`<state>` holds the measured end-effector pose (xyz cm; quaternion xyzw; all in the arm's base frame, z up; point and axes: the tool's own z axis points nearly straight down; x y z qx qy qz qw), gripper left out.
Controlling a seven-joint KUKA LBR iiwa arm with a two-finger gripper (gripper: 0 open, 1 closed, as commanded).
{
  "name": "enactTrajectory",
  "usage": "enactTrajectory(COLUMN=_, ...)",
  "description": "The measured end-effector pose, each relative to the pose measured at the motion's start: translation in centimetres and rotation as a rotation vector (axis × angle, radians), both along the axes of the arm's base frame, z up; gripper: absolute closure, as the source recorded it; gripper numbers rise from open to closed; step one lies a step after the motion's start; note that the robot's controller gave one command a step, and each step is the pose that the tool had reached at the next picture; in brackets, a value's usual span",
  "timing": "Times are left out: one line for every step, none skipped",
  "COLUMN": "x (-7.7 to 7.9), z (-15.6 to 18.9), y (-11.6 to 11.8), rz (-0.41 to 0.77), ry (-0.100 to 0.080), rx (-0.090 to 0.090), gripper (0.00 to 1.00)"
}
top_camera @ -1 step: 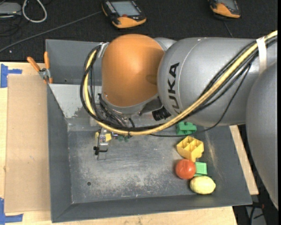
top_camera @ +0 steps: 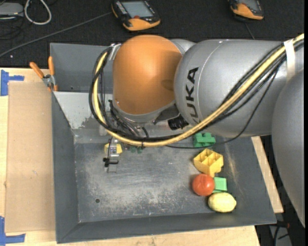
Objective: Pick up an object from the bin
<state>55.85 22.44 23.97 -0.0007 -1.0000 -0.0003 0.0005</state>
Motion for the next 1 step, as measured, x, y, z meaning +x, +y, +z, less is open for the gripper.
enactTrajectory(x=5.90, z=-7.80, y=-6.30, rz=0.034, ry=0.000, rx=0.000, gripper=0.00)
